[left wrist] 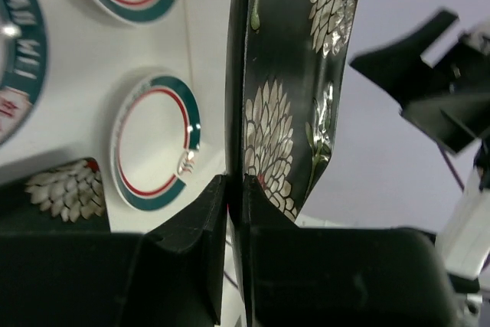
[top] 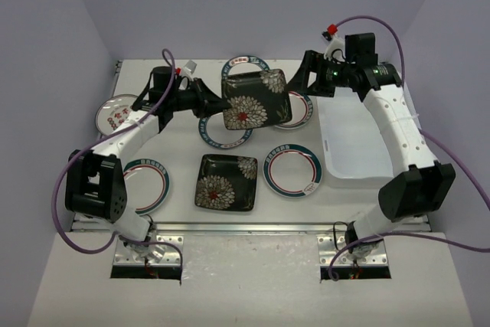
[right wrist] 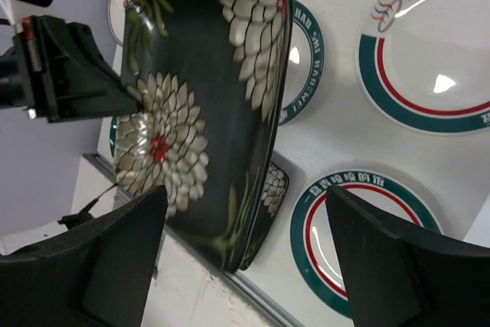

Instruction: Place the plates into the plastic bin on the countertop

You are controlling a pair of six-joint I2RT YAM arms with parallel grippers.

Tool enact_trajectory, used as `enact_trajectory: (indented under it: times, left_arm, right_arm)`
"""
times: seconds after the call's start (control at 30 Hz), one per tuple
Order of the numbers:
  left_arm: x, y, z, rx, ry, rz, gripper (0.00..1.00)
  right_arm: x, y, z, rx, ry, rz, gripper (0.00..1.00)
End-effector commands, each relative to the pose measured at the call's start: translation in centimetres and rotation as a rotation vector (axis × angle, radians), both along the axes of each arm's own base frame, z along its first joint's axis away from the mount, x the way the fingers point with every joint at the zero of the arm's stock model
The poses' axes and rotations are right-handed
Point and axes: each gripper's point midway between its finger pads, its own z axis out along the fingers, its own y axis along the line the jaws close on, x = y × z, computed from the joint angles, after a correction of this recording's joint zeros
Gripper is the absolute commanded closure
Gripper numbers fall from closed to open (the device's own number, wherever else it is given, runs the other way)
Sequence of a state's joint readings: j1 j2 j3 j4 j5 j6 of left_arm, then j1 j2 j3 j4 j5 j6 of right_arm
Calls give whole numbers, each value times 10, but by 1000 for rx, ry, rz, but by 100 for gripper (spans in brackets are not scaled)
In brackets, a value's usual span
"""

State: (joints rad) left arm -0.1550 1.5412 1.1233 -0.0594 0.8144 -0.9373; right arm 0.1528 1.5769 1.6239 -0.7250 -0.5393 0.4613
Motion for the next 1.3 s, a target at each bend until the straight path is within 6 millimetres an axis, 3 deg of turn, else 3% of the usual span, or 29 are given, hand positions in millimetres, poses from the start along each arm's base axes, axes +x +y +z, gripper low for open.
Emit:
enact_trajectory:
  times: [0.0,0.03,0.17,0.23,0.33,0.43,0.5,0.6,0.7,0.77,0.8,0.9,1.0,1.03,1.2,1.27]
  left_arm:
    - [-29,-22,73,-93,-245,-154,100]
    - [-33,-27,74,-98,-244,-170,100]
    - [-42,-37,76,-120,-247,-215,100]
    - [-42,-36,75,-119,-245,-206,100]
    - [-42,-36,78,-119,-259,-198,100]
    - [-42,-37,85,-142,-273,-203,100]
    - [-42,-38,92,-147,-290,-210,99]
    - [-35,-33,97,-79,-315,-169,72]
    - [-25,-22,93,33,-311,-94,52]
    - [-14,-5,88,110,-294,-5,26]
    - [-13,0,85,124,-279,8,0]
    - [5,40,67,250,-215,189,0]
    - [3,70,59,345,-193,284,0]
    - [0,74,57,370,-191,291,0]
    - [-17,77,38,415,-171,254,0]
    - [-25,75,25,410,-150,230,0]
  right_arm:
    - [-6,3,-10,3,18,50,20]
    - [-9,5,-15,17,34,59,25]
    - [-20,11,-21,62,70,81,81]
    - [-25,11,-24,68,85,74,91]
    - [-39,13,-24,111,105,78,85]
    - [-51,19,-29,164,142,97,98]
    - [-53,18,-34,194,168,83,100]
    - [-48,2,-31,230,166,-25,100]
    - [-41,-23,-20,274,149,-163,100]
    - [-38,-44,-12,307,133,-263,100]
    - [-37,-52,-9,316,128,-305,100]
    - [-35,-87,-9,351,132,-460,100]
    - [-35,-139,-9,412,129,-729,100]
    - [-36,-156,-10,431,117,-816,100]
    - [-41,-201,-17,499,49,-1139,100]
    - [-44,-214,-35,522,57,-1253,100]
